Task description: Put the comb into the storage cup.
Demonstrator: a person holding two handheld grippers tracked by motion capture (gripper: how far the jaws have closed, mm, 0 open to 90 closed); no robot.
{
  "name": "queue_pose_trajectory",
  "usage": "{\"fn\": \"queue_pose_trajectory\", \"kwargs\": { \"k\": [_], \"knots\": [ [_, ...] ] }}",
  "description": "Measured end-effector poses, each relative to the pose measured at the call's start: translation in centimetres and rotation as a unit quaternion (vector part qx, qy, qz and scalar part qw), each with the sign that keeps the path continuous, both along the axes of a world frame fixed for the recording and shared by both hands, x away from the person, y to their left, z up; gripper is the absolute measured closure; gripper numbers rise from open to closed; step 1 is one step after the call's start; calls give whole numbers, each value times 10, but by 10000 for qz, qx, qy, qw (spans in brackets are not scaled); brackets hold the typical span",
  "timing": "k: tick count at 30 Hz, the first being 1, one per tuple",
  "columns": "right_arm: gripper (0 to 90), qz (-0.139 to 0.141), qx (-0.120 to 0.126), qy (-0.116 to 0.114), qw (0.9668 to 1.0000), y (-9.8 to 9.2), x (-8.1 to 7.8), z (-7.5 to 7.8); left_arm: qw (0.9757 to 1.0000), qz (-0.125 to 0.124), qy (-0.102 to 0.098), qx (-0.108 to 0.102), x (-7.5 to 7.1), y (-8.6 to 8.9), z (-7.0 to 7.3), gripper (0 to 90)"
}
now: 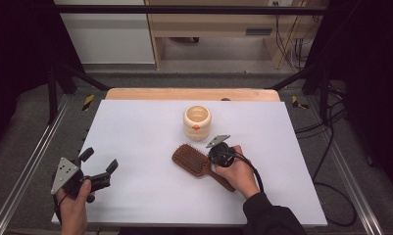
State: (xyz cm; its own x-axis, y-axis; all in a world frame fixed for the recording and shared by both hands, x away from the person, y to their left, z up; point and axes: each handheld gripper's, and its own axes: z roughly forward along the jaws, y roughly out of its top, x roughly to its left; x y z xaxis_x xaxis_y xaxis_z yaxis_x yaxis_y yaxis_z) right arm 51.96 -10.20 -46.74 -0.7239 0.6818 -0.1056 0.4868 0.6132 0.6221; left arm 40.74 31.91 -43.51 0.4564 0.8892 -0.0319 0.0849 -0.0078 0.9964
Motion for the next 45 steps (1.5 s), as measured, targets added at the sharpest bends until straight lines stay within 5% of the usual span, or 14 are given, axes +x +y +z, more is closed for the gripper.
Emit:
{"fn": "queue_pose_trajectory", "kwargs": {
  "k": [10,18,22,29,34,45],
  "knots": [
    [900,-75,106,17,9999,-7,-6,7,10000,-16,11,23,0,-1,0,27],
    [867,-80,317,29,9995,-20,-30,28,10000,-23,43,49,0,-1,-1,28],
    [761,85,521,77,9986,-24,-41,33,10000,-23,55,62,1,-2,-1,28],
    [456,173,477,173,9986,-19,-53,34,10000,-26,61,64,1,-2,-1,28],
    [143,-26,240,254,9994,-11,-56,30,10000,-50,51,65,1,-3,-1,29],
    [92,162,-49,577,9982,3,-55,20,9999,-84,68,80,1,-3,-1,29]
  ]
}}
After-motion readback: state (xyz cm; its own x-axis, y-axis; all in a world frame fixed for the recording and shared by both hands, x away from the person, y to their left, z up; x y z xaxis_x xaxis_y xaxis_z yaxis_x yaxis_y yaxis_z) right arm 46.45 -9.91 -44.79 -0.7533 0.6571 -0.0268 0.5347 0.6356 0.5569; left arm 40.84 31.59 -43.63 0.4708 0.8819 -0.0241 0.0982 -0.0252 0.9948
